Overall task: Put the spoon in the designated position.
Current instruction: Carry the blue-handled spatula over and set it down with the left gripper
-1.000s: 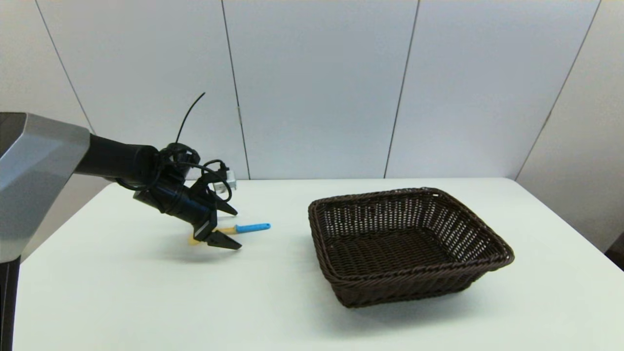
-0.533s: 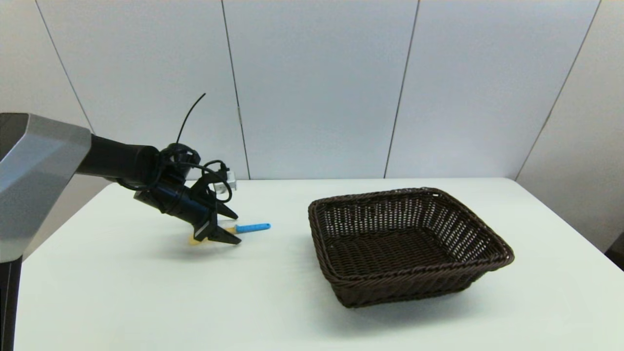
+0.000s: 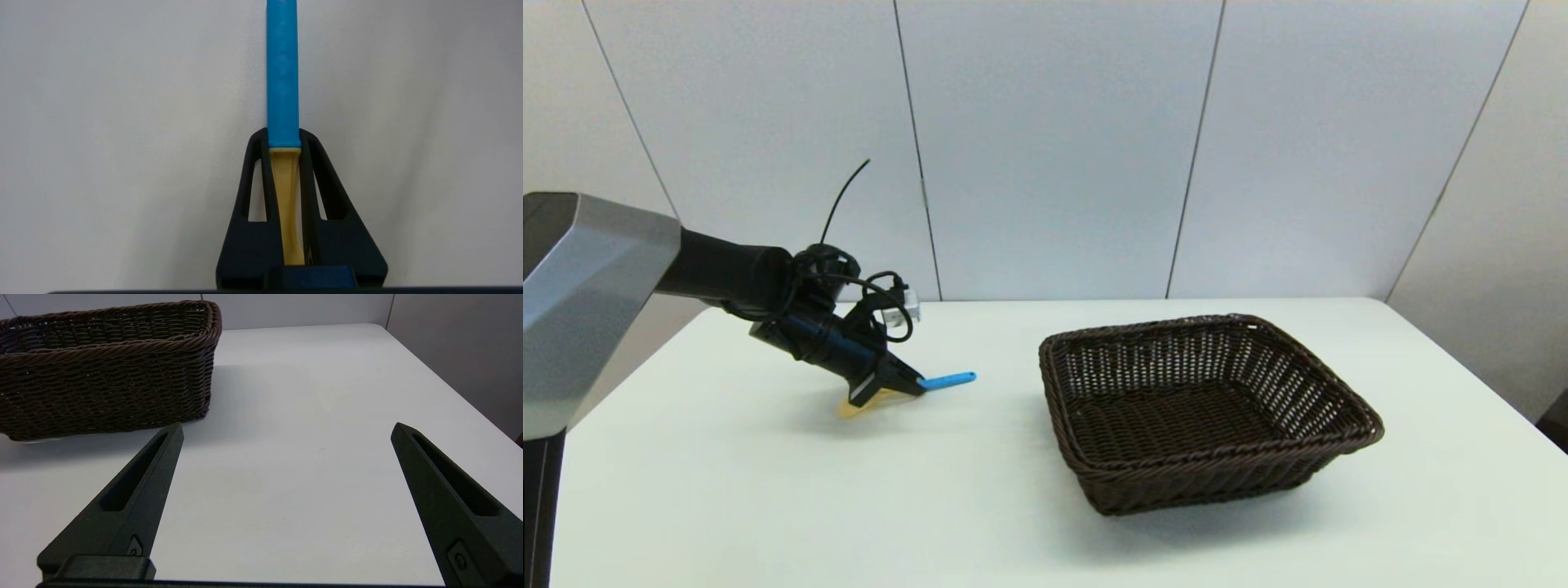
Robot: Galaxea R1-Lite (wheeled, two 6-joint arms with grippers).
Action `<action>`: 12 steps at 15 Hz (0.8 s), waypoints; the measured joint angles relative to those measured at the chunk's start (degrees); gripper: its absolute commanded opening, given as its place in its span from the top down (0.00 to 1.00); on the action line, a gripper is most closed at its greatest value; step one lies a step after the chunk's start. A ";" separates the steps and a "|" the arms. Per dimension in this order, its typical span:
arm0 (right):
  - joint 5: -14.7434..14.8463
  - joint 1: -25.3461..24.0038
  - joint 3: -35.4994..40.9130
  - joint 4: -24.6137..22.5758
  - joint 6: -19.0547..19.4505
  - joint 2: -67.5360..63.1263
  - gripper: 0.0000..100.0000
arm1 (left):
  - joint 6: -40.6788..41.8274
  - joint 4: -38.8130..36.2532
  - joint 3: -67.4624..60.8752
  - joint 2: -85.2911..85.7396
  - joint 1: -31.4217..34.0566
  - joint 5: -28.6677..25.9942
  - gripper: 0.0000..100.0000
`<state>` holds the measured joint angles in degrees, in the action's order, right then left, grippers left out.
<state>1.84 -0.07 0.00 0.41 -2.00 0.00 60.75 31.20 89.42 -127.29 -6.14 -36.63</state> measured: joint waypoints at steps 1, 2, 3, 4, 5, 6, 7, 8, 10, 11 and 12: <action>0.00 0.00 0.00 0.02 -0.01 0.00 0.00 | 0.00 0.28 0.29 0.04 0.00 0.09 1.00; 0.00 0.00 0.00 0.00 -0.01 0.00 0.00 | -0.17 0.66 0.63 0.12 0.00 0.20 1.00; 0.00 0.00 0.00 0.02 0.00 0.00 0.00 | -0.35 1.02 1.04 0.28 0.00 0.17 1.00; 0.00 0.00 0.00 0.00 -0.01 0.00 0.00 | -0.48 1.21 1.79 0.56 -0.02 0.09 1.00; 0.02 0.00 0.00 0.00 -0.01 0.00 0.00 | -0.68 1.24 2.84 0.95 -0.09 0.00 1.00; 0.00 0.00 0.00 0.02 -0.01 0.00 0.00 | -1.32 1.24 4.41 1.38 -0.20 -0.13 1.00; -0.02 0.00 0.00 0.02 0.00 0.00 0.00 | -2.12 1.22 6.19 1.74 -0.29 -0.22 1.00; 0.00 0.00 0.00 0.02 -0.01 0.00 0.00 | -3.06 1.18 8.27 2.05 -0.49 -0.38 1.00; 0.00 0.00 0.00 0.02 -0.04 0.00 0.00 | -5.57 1.18 13.47 2.21 -1.43 -0.46 1.00; 0.00 0.00 0.00 0.00 -0.01 0.00 0.00 | -7.33 1.16 16.12 1.96 -2.23 -0.46 1.00; 0.02 0.00 0.00 0.00 0.00 0.00 0.00 | -9.45 1.13 18.88 1.33 -3.35 -0.52 1.00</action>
<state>1.87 -0.07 0.00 0.41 -2.00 0.00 51.30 32.33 108.30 -125.97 -9.50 -37.16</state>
